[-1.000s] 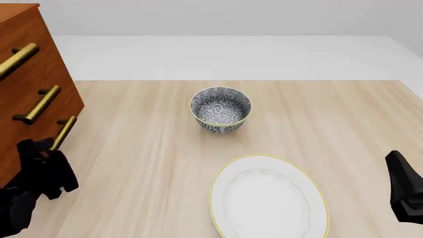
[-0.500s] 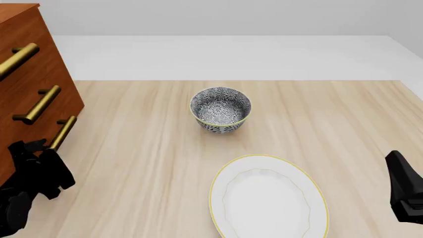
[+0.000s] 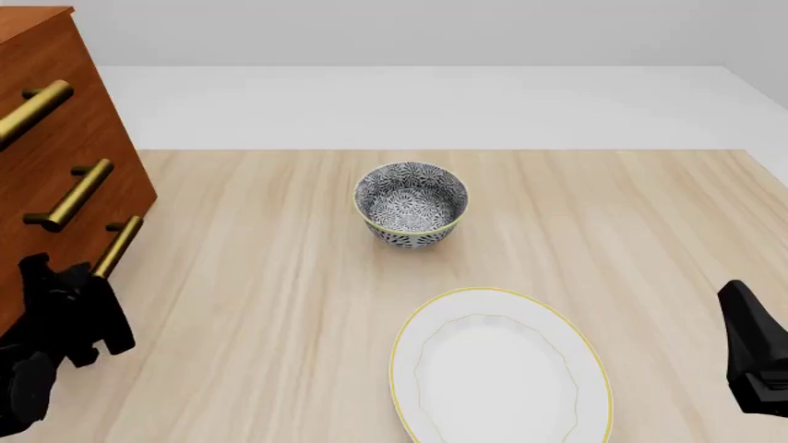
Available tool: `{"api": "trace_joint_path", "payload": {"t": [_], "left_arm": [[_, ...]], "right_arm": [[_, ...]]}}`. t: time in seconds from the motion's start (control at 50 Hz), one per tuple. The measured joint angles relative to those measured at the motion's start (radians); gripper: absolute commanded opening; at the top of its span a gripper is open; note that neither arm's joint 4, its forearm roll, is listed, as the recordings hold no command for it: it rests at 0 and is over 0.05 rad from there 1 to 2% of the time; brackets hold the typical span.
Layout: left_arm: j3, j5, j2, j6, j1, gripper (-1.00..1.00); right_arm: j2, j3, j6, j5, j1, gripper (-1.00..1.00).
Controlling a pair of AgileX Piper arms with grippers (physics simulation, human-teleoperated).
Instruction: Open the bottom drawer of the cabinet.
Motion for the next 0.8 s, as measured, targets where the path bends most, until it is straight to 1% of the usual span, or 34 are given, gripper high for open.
{"api": "trace_joint_path", "payload": {"t": [0.38, 0.8], "left_arm": [[0.001, 0.001, -0.009, 0.007, -0.012, -1.00], [0.015, 0.014, -0.029, -0.023, -0.075, -1.00]], "right_arm": [[0.000, 0.000, 0.000, 0.000, 0.000, 1.00], [0.000, 0.000, 0.000, 0.000, 0.000, 1.00]]}}
